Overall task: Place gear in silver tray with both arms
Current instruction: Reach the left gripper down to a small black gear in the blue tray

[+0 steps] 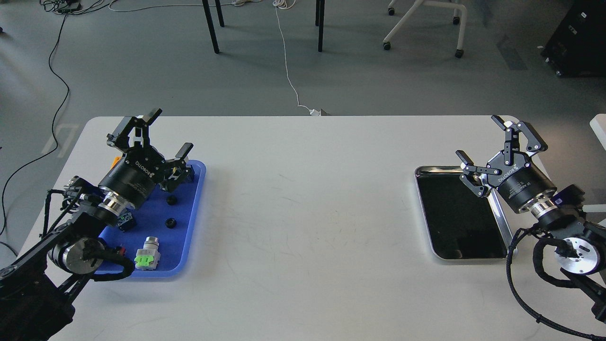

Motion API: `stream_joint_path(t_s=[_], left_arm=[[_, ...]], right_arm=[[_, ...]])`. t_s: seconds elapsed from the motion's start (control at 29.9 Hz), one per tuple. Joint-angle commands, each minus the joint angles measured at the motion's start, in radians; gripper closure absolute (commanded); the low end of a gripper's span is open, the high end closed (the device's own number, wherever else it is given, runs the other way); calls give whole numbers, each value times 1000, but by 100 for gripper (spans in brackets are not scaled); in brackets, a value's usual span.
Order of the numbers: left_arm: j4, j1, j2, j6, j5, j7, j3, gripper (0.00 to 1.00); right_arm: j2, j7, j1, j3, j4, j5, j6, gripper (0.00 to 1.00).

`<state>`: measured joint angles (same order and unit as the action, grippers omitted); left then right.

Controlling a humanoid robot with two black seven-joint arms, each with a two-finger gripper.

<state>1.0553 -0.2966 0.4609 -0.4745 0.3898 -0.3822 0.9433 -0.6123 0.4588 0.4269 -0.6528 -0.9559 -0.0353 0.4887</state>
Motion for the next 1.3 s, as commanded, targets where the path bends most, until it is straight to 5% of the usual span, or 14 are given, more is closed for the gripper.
stream_joint_path(t_s=[0.0,0.3,0.43,0.47,1.07,1.2,1.24,1.27], left_arm=[[0,1,4,-1,0,-3,0,1],[-9,-42,76,-3,3,-7,-11,1],[-9,-72,117,-14,58,-43,-17,1],[-9,-78,133,-14,154,-106,-14,1],[265,-141,346,-14,1438,-106,-29,3],[264,-144,360,37,1594,-106,-63,4],[256,-204,369,148,1792,-106,-196,5],[253,-228,371,158,1792,-106,-234,6]], right_arm=[[-3,0,-2,-5,0,0,0,0],[-4,1,0,-4,0,0,0,0],[-6,1,0,-4,0,0,0,0],[-6,0,0,-4,0,0,0,0],[-6,1,0,-4,0,0,0,0],[-6,1,0,-5,2,0,0,0],[-6,1,0,-5,2,0,0,0],[-6,1,0,-5,2,0,0,0]])
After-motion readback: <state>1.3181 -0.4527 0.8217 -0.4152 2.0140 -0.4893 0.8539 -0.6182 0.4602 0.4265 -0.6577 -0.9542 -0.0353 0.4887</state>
